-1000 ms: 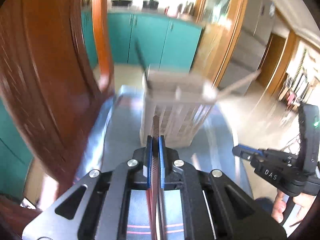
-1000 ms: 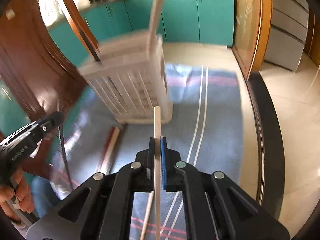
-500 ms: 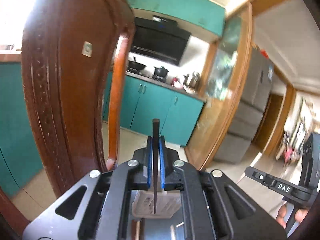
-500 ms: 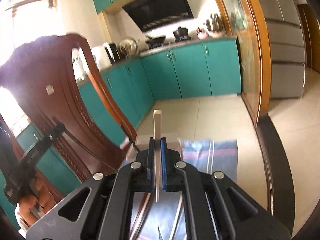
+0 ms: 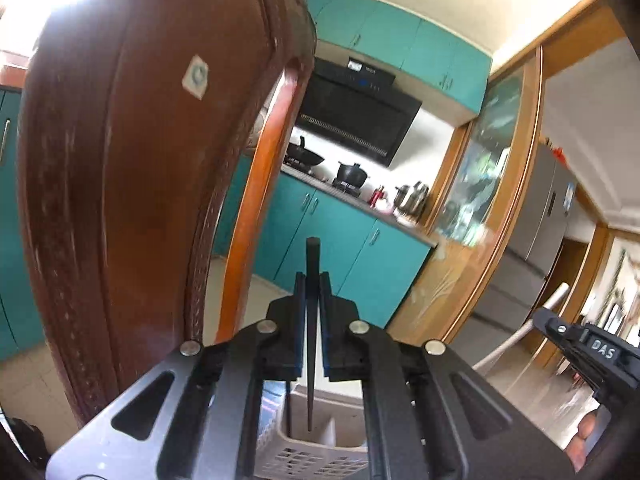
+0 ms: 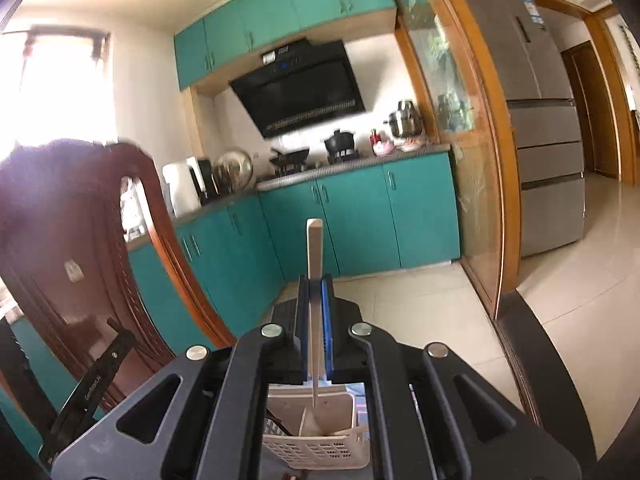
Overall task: Organize utensils
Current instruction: 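Lift both held chopsticks and carry them above the white basket, then open both tools to drop the chopsticks into the white basket, then move both tools back over the remaining chopsticks on the cloth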
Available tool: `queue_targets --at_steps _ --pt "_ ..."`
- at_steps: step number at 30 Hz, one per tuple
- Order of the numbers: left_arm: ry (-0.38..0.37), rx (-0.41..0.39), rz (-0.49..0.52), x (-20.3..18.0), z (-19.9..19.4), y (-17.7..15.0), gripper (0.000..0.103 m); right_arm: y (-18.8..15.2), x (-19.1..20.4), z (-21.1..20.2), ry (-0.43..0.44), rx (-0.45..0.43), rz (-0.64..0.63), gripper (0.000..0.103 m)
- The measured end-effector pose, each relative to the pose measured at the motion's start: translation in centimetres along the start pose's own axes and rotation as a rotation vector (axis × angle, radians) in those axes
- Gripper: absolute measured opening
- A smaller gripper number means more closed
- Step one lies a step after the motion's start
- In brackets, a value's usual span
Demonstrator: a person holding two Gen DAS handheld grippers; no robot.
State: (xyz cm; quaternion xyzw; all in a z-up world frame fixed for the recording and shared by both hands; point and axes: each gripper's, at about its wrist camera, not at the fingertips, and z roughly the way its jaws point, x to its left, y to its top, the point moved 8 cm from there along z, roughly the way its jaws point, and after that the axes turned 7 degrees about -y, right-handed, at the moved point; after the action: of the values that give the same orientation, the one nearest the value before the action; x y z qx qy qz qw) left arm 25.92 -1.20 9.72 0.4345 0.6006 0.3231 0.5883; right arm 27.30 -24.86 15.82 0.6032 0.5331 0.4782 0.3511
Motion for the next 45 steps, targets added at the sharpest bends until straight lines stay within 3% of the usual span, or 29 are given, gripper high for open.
queue_targets --at_steps 6,13,16,17,22,25,29,32,36,38,43,45 --pt "0.023 0.073 0.046 0.1 2.0 -2.3 0.007 -4.5 -0.2 3.2 -0.023 0.093 -0.022 0.006" --pt "0.046 0.171 0.062 1.5 3.2 -4.7 0.007 -6.4 0.3 3.6 -0.051 0.129 -0.08 0.01" --pt "0.033 0.187 0.053 1.8 2.9 -4.7 0.021 -6.1 0.4 2.3 -0.062 0.102 -0.095 0.035" --pt "0.031 0.186 0.053 1.9 2.6 -4.7 0.027 -5.9 0.2 1.3 -0.064 0.082 -0.096 0.039" --pt "0.0 0.233 0.064 2.4 0.2 -5.6 0.032 -5.5 -0.8 -4.4 -0.02 0.005 -0.098 0.039" --pt "0.005 0.35 0.094 3.2 -1.3 -9.3 0.032 -7.6 -2.3 -7.1 0.001 0.021 -0.086 0.042" --pt "0.005 0.547 0.148 4.3 -2.0 -16.7 0.032 -13.2 -5.0 -6.7 -0.053 0.15 -0.063 0.046" --pt "0.04 0.656 0.128 6.1 -2.7 -21.7 0.032 -20.4 -7.5 -3.9 -0.13 0.377 -0.063 0.046" --pt "0.05 0.799 0.075 7.8 -3.3 -26.5 0.032 -26.1 -8.7 -1.9 -0.173 0.569 -0.065 0.046" --pt "0.041 0.846 0.072 8.0 -3.6 -27.9 0.032 -27.8 -8.8 -1.3 -0.182 0.617 -0.05 0.046" --pt "-0.004 0.856 0.113 7.1 -3.9 -28.4 0.031 -29.4 -7.5 -0.9 -0.159 0.663 -0.057 0.046" --pt "-0.017 0.864 0.117 6.9 -4.1 -28.6 0.02 -29.5 -6.8 -0.8 -0.158 0.666 -0.074 0.046"
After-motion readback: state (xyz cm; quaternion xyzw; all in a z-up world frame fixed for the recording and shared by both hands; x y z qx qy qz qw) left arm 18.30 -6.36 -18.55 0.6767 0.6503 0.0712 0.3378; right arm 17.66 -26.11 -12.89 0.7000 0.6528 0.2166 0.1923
